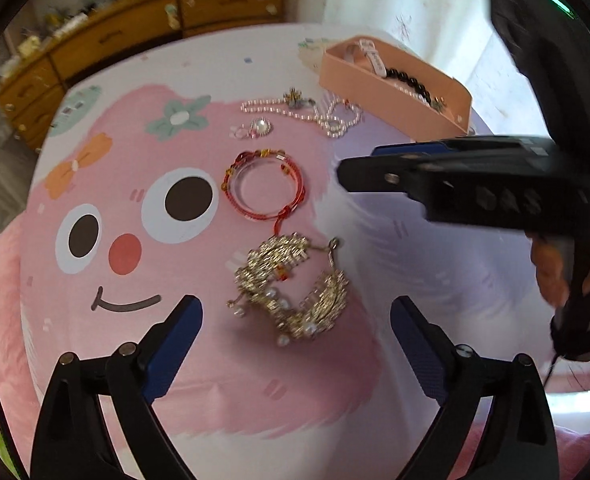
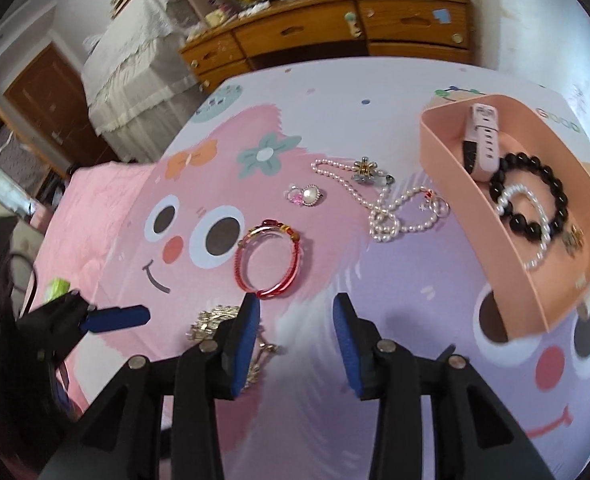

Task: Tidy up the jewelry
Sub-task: 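Grasp the gold rhinestone hair comb with the left tool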

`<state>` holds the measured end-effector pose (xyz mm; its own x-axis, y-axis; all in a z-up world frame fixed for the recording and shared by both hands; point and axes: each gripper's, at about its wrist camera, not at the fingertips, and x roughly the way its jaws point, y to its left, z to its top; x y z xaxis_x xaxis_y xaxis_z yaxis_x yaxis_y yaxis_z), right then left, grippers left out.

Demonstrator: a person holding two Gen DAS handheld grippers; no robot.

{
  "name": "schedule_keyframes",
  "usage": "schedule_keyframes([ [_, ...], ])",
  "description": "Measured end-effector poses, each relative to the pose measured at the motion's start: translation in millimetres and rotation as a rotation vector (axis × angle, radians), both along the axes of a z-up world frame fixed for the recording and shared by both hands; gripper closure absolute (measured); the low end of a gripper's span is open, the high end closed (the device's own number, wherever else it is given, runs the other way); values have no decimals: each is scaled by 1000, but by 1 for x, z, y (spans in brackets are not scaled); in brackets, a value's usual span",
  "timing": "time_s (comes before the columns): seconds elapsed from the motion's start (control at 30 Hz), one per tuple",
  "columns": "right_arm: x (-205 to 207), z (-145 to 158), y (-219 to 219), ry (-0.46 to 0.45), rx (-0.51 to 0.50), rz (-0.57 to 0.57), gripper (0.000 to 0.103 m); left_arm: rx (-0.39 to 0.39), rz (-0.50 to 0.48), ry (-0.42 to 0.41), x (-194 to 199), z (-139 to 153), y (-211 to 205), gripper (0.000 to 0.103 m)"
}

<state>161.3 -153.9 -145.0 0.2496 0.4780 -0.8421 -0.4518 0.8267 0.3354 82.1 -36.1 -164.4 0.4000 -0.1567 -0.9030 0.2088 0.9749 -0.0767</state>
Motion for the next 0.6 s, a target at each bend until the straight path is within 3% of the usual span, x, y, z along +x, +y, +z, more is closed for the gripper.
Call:
schedule_keyframes([
  [0.13, 14, -8, 4, 28, -23, 82, 65, 97, 71, -79, -1, -9, -18, 9],
  [0.4, 43, -25, 16, 51, -5, 154, 65, 138, 198, -106, 8, -34, -31, 9],
  [0.6, 50, -31, 31, 56, 12, 197, 65, 64, 236, -123, 4, -41, -18, 9],
])
